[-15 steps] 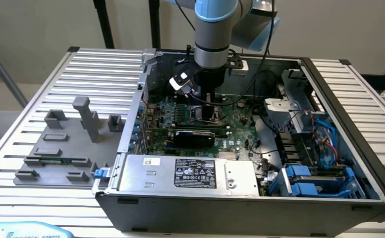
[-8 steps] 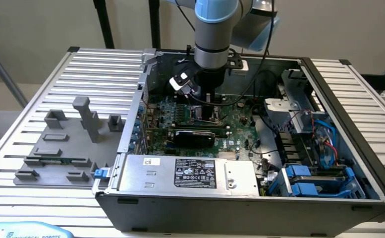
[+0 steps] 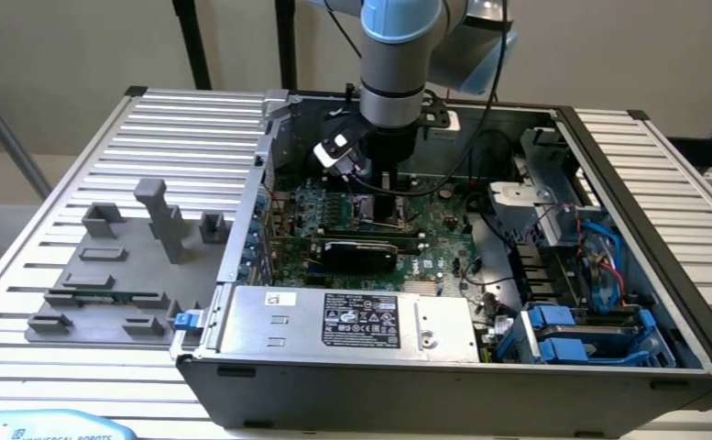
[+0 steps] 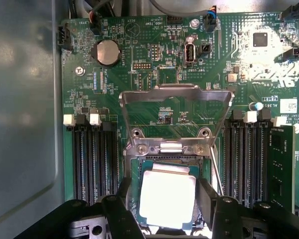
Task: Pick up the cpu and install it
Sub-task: 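Place the cpu into insertion slot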
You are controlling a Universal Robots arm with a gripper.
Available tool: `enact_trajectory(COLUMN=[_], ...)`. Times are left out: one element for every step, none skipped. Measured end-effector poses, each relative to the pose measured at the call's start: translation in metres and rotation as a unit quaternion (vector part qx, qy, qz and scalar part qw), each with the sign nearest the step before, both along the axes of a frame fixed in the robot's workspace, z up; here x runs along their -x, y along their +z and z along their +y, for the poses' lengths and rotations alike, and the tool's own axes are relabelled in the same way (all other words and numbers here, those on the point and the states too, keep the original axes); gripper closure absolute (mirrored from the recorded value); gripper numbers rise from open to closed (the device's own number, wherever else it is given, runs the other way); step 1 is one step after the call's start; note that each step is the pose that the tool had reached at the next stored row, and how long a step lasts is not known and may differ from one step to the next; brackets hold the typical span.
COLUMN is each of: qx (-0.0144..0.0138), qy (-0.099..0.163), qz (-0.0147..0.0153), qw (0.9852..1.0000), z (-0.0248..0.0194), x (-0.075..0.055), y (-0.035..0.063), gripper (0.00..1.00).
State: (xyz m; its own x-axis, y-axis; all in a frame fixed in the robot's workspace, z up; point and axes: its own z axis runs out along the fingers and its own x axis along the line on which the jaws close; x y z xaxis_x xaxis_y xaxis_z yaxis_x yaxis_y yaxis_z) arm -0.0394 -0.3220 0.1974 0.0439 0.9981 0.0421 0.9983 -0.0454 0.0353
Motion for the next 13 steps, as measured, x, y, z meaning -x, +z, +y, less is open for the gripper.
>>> enact_trajectory(qx=[0.0, 0.0, 0.0, 0.0, 0.0001, 0.0001, 0.0001, 0.0, 0.0001, 0.0001, 0.0001, 0.0002, 0.0003], qy=[0.0, 0.0, 0.0, 0.0, 0.0, 0.0, -0.001, -0.001, -0.001, -0.001, -0.002, -0.002, -0.002], qz=[0.0, 0.0, 0.0, 0.0, 0.0, 0.0001, 0.0001, 0.0002, 0.0003, 0.0004, 0.0006, 0.0008, 0.001], qw=[1.0, 1.0, 1.0, 1.0, 1.0, 1.0, 1.0, 1.0, 1.0, 1.0, 1.0, 1.0, 1.0], z=[0.0, 0.0, 0.0, 0.0, 0.0, 0.0, 0.0, 0.0, 0.0, 0.0, 0.0, 0.0, 0.0], x=[0.0, 0.0, 0.0, 0.0, 0.0, 0.0, 0.0, 0.0, 0.0, 0.0, 0.0, 0.0, 0.0], y=[0.0, 0.0, 0.0, 0.0, 0.0, -0.0001, -0.0002, -0.0003, -0.0005, -0.0006, -0.0006, -0.0007, -0.0008], gripper=[0.38, 0.38, 0.38, 0.38, 0.38, 0.38, 0.38, 0.38, 0.38, 0.38, 0.38, 0.38, 0.38])
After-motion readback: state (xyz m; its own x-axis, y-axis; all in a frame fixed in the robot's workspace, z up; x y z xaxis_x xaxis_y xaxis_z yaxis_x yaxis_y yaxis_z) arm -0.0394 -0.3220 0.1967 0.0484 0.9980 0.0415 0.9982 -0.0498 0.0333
